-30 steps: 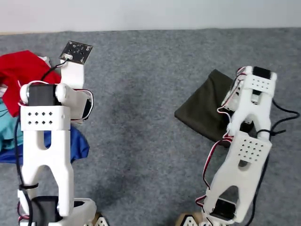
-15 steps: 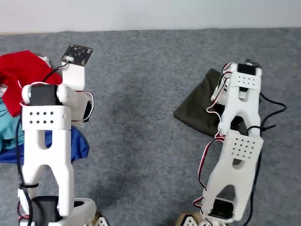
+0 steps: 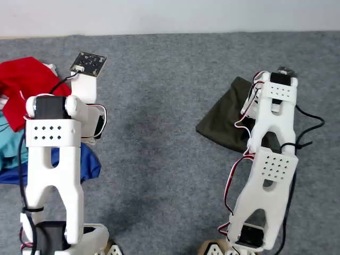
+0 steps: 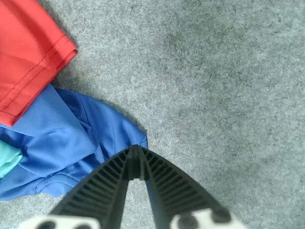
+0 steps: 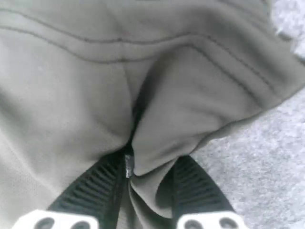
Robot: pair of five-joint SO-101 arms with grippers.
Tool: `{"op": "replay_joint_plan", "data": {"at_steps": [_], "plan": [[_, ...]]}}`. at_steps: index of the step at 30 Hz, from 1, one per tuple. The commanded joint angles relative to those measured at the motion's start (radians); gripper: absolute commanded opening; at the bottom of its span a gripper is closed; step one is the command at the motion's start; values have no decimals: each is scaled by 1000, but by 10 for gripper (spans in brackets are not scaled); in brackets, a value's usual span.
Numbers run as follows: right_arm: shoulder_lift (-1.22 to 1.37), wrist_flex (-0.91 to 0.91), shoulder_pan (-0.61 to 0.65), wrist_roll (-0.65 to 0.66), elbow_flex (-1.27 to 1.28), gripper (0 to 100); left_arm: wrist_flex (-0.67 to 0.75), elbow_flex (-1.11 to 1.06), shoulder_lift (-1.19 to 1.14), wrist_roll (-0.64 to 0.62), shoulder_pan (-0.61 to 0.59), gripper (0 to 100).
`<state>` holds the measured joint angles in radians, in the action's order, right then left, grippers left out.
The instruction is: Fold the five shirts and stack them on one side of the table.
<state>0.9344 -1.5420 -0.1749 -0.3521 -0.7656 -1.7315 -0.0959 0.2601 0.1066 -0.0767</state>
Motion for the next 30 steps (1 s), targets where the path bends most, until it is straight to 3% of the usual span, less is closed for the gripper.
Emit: {"op": "replay_joint_plan", "data": {"at_steps": [1, 5, 12, 24, 30], "plan": [[-4, 15, 13, 25, -8, 11, -17, 7, 40, 0, 5, 3], [-64, -2, -38, 32, -8, 10, -18, 7, 40, 0, 5, 3], [-154, -15, -156, 262, -8, 9, -18, 8, 40, 0, 5, 3], [-203, -4, -358, 540, -9, 9, -18, 10, 40, 0, 5, 3], [-194, -4, -470, 614, -117, 9, -20, 10, 41, 0, 5, 3]]}}
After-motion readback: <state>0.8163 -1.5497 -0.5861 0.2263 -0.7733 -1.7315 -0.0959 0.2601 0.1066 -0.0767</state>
